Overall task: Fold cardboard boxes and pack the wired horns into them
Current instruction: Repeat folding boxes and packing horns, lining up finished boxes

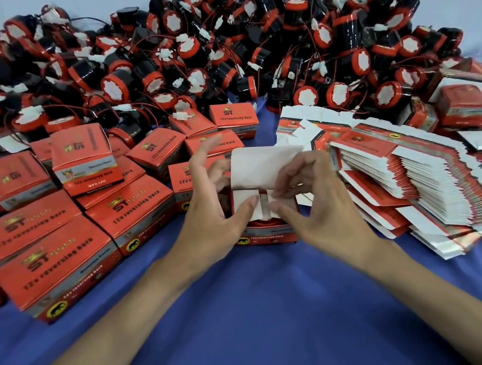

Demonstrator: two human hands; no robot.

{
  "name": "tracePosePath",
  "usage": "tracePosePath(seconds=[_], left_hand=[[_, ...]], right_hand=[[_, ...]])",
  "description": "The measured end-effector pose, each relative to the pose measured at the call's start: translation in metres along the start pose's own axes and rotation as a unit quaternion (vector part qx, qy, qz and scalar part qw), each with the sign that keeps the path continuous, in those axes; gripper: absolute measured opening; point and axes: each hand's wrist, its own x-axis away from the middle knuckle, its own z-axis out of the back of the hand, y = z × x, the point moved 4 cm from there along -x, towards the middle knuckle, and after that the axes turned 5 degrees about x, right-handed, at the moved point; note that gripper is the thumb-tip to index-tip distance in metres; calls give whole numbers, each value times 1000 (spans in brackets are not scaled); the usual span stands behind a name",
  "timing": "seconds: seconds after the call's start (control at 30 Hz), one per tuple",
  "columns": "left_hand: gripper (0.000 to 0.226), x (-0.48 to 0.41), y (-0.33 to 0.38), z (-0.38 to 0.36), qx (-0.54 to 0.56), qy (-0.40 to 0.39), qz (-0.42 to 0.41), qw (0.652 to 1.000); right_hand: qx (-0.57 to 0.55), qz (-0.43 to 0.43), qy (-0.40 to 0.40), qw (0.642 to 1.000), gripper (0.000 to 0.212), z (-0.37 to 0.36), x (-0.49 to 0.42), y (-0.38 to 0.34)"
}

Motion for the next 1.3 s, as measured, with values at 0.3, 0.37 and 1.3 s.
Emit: tracePosePath(seconds=[0.3,0.37,1.3], left_hand=[[31,-1,-1,3,-87,-2,12,996],[25,-2,2,3,-120,-4,0,993],[41,-5,6,18,-279,-154,-177,931]], right_hand=[[-110,-56,-18,992,50,8,4,8],[-185,-73,-31,980,20,9,5,9],[266,146,75,950,27,12,13,-9]])
